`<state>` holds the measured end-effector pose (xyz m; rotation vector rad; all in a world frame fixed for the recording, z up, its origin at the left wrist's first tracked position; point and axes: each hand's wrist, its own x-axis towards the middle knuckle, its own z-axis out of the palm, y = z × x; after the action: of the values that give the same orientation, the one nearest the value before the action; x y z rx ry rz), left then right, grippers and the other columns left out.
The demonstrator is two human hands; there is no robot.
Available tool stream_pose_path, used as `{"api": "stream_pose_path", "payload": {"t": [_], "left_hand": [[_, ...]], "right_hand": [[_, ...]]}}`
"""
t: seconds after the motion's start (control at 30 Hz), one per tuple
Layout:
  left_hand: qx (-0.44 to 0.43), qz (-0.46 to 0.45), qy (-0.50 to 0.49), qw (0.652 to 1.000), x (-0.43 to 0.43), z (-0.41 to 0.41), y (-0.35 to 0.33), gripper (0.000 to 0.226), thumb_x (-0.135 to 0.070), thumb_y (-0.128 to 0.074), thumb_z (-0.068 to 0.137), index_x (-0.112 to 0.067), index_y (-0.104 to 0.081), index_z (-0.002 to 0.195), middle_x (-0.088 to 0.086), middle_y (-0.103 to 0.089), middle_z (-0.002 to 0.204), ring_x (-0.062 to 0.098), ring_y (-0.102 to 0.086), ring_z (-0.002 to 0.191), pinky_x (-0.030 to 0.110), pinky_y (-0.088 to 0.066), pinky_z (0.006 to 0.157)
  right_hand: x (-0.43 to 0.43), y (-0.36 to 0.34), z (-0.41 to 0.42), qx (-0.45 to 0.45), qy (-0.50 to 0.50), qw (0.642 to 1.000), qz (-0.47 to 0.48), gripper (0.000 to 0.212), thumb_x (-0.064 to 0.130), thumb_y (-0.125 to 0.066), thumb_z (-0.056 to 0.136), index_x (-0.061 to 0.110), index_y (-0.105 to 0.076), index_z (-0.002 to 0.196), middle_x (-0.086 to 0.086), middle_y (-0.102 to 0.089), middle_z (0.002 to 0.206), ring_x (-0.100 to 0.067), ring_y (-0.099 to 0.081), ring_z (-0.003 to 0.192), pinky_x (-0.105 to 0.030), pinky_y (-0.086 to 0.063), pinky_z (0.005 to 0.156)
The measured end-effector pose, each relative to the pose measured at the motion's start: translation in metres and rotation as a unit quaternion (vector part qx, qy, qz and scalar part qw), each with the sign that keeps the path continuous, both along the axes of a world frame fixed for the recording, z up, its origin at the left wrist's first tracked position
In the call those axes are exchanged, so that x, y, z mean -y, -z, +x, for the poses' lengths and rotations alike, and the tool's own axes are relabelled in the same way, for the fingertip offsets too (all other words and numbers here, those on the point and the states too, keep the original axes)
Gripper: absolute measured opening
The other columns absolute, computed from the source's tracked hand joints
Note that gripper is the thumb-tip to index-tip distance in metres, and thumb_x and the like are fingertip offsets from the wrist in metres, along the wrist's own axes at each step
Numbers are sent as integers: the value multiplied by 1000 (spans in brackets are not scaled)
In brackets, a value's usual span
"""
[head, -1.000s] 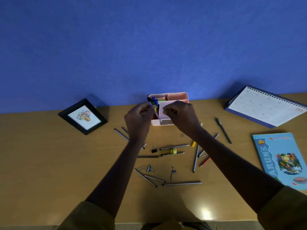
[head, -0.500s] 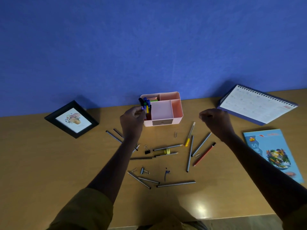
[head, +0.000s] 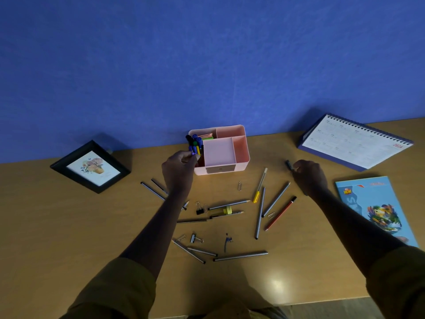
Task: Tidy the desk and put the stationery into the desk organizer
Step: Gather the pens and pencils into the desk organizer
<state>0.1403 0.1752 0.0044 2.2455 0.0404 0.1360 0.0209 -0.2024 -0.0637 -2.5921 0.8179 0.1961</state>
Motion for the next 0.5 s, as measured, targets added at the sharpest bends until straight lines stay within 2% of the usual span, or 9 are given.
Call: {"api": "stream_pose_path", "payload": {"t": [0.13,0.27,0.4,0.5], "left_hand": [[-9,17,-2,1000,1,0,1,27,-33,-80,93,-12,-81,110,-3,-81,95,-8,-66,75,14,-47,60],[-15,35,-12,999,1,0,-1,29,-38,-80,92,-14,-82,109,-5,-81,95,-1,-69,78,17,-45,59],[-17,25,-13,999,0,0,-3,30,-40,-82,90,-15,-82,106,-6,-81,93,-4,-68,78,16,-46,60],[-15,0,-19,1000,-4,0,-3,30,-41,-84,88,-17,-82,106,-8,-81,93,-4,-70,80,18,-52,61]], "right_hand": [[-9,5,3,-36,5,998,-60,14,14,-62,104,6,-74,103,-11,-67,87,-24,-65,71,-34,-55,53],[-13,6,3,-51,16,996,-72,9,11,-64,102,7,-72,105,-10,-65,87,-25,-66,72,-41,-61,55],[-16,0,2,-58,13,996,-71,10,10,-65,102,6,-73,106,-8,-65,85,-20,-63,68,-34,-56,51],[-20,-6,3,-36,32,998,-42,11,9,-65,101,8,-74,106,-7,-68,88,-21,-65,70,-37,-60,56]]}}
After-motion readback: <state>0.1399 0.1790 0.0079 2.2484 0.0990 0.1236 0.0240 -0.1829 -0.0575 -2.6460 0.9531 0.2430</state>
